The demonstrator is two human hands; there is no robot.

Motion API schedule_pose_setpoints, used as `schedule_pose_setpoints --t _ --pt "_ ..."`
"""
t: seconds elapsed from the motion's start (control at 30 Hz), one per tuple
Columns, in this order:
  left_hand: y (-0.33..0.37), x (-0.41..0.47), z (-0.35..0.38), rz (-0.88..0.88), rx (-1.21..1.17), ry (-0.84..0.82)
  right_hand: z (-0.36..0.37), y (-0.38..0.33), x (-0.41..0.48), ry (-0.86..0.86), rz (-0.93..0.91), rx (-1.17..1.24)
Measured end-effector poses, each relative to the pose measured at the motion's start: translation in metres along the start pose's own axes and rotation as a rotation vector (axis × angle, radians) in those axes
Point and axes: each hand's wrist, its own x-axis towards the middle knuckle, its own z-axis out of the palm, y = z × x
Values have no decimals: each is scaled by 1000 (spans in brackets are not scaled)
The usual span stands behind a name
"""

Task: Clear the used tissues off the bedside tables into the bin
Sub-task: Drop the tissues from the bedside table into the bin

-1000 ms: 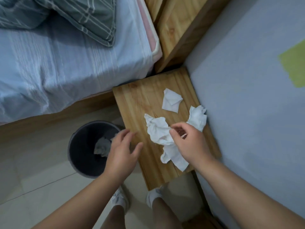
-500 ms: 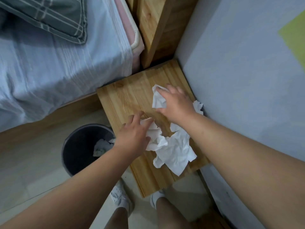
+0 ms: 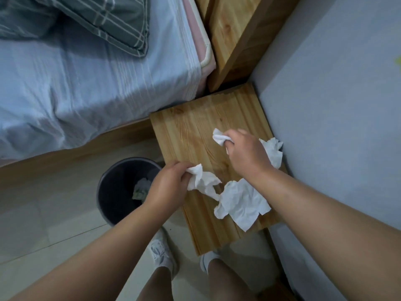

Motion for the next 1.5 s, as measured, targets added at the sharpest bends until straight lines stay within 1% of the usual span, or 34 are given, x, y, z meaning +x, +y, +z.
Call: schedule_pose_setpoints --t 0.13,0.23,0.4,0.53,0.6,0.7,0.77,0.87,0.93,1.0,1.07,1.17,1.33,1.43,1.5 --pt "-18 -36 -28 -97 -151 98 -7 -33 -38 14 25 131" --pt "-45 -64 -43 -200 -256 185 3 -63 -66 -6 31 209" --pt "-103 -95 -51 -417 -479 277 42 -119 -93 -62 -12 306" --pt "-146 -100 -48 -576 -590 341 91 -149 -94 -153 43 293" --pt "-169 -98 -45 -621 -597 332 117 -154 -89 -214 106 289" --pt "-199 -91 -39 -651 -566 297 158 -151 -76 -298 183 157" --pt "-217 -83 -35 -676 -550 277 186 -148 -66 -405 244 200" --pt "-232 -70 -28 -712 -620 201 219 -142 -56 -553 358 298" --pt "-236 -66 -25 -744 -651 153 228 -137 -57 -569 408 343" --pt "-236 -66 -24 -783 -594 138 228 -133 -62 -554 405 365" --pt "-231 -69 -24 -769 -515 139 218 -130 -71 -546 395 358" --pt "-211 -75 -23 -711 -463 166 193 -126 -85 -537 374 355" --pt "-147 -78 -20 -553 -384 127 131 -107 -112 -484 378 498" --pt "-97 -75 -11 -426 -329 77 89 -81 -127 -400 371 489" --pt "-63 -71 -1 -357 -305 45 60 -59 -138 -299 377 505"
